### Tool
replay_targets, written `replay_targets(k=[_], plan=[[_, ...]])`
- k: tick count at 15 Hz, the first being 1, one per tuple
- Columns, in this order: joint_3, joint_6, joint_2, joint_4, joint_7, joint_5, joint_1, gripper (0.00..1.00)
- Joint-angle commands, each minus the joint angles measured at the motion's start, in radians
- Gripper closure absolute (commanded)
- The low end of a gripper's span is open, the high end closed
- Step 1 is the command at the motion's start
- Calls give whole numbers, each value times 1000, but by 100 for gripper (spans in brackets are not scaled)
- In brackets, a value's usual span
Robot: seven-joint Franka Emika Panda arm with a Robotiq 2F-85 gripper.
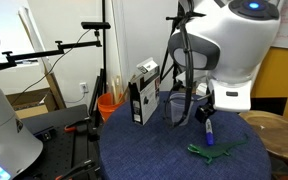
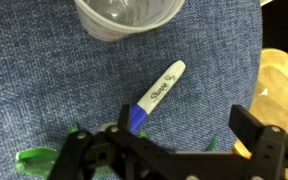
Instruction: Put the marker in the cup
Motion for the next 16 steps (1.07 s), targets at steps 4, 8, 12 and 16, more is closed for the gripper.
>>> replay_targets(k=[4, 8, 12, 16], plan=[[-57, -314, 82, 101, 189, -31, 0, 0], [-92, -358, 126, 156, 281, -70, 19, 0], [-97, -350, 169, 196, 343, -121, 17, 0], [-88, -349, 218, 237, 358, -146, 8, 2]])
